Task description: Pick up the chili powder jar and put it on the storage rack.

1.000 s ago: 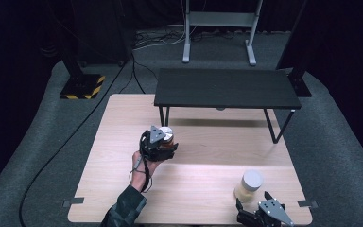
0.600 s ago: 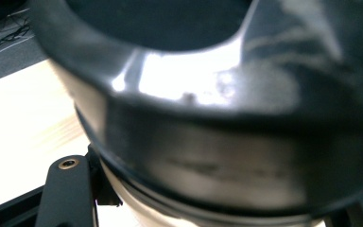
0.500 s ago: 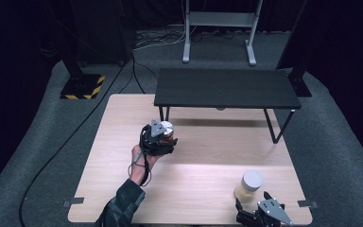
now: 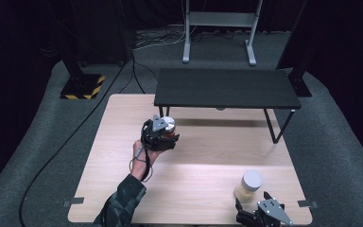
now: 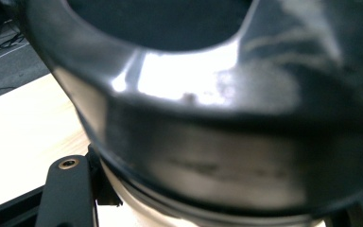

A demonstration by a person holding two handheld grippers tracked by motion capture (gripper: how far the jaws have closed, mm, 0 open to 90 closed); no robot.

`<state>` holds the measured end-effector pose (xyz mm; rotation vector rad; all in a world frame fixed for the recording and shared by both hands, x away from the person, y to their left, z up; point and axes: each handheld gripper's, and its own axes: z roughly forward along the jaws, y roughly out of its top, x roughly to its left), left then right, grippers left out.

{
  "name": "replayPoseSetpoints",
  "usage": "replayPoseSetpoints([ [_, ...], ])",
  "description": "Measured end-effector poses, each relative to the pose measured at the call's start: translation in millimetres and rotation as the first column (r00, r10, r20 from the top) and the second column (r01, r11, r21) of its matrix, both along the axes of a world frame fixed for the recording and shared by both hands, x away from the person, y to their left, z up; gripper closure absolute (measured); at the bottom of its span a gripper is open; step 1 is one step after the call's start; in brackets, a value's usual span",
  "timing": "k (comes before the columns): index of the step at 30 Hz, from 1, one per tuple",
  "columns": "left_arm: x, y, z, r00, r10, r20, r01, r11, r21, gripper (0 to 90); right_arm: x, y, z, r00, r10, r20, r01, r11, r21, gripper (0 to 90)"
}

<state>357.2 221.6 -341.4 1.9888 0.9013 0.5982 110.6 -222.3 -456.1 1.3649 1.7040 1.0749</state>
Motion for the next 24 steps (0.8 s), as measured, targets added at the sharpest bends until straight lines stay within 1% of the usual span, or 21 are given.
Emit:
replayPoseSetpoints([
  [8,4.9,4.4,7.1,0.9998,-0.019,-0.001,0.019,0.9996,-0.021,31.2,-1.8,-0.3,0.1,0.9999,-0.01,0.008,0.01,1.0,0.002,0.0],
  [13,5.8,3.5,12.1,0.9996,-0.028,0.001,0.028,0.9995,-0.014,31.2,-1.7,0.5,0.3,0.9999,-0.006,0.008,0.006,1.0,0.0,0.0],
  [16,7.0,4.0,14.2,0.9996,-0.03,0.0,0.03,0.9993,-0.022,31.2,-1.3,0.7,0.3,1.0,-0.004,0.006,0.004,1.0,-0.001,0.0],
  [21,8.7,4.3,18.5,0.9994,-0.034,0.001,0.034,0.9993,-0.015,31.2,-1.5,0.7,0.4,1.0,-0.005,0.007,0.005,1.0,0.0,0.0],
  [24,9.3,4.9,20.5,0.9994,-0.035,0.003,0.035,0.9992,-0.019,31.2,-1.2,1.4,0.5,1.0,-0.001,0.006,0.001,1.0,-0.003,0.0],
])
